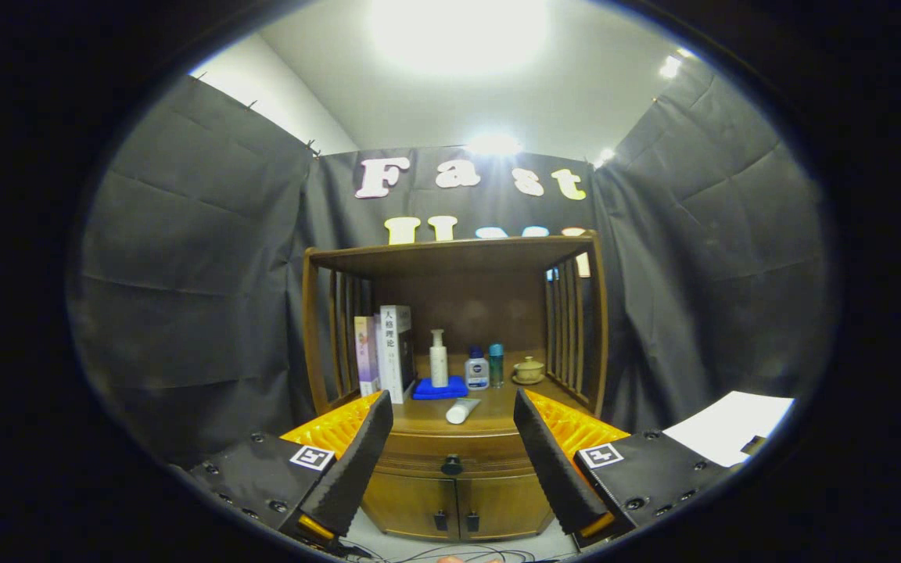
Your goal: Pull open the drawer, take out the items inside it, and place them on the countertop above the cabinet.
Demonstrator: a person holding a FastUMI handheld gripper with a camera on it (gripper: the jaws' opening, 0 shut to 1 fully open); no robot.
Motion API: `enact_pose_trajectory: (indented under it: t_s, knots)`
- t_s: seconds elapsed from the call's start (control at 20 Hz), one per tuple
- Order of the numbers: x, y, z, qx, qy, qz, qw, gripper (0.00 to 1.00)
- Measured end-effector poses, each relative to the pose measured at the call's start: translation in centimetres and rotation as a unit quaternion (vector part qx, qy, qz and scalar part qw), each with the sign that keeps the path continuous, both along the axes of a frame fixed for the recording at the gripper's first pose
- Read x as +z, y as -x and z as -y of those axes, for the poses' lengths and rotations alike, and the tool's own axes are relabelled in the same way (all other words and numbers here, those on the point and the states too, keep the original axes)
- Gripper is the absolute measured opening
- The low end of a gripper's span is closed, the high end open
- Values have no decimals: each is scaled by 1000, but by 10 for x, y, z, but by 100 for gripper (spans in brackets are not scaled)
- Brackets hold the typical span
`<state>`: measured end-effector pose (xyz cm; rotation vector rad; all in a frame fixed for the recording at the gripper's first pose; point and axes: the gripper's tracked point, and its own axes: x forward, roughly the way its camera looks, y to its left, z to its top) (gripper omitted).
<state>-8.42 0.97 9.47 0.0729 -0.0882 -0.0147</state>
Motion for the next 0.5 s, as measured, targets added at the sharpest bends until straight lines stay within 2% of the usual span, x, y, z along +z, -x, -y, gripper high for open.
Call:
enact_pose_trajectory:
  t_s: [0.15,0.35,0.5]
  knots:
    - [10,6,0,1,-23,12,1000,98]
    - [1,7,9,-3,-6,6,1000,98]
    - [-4,3,9,7,-19,4,1000,98]
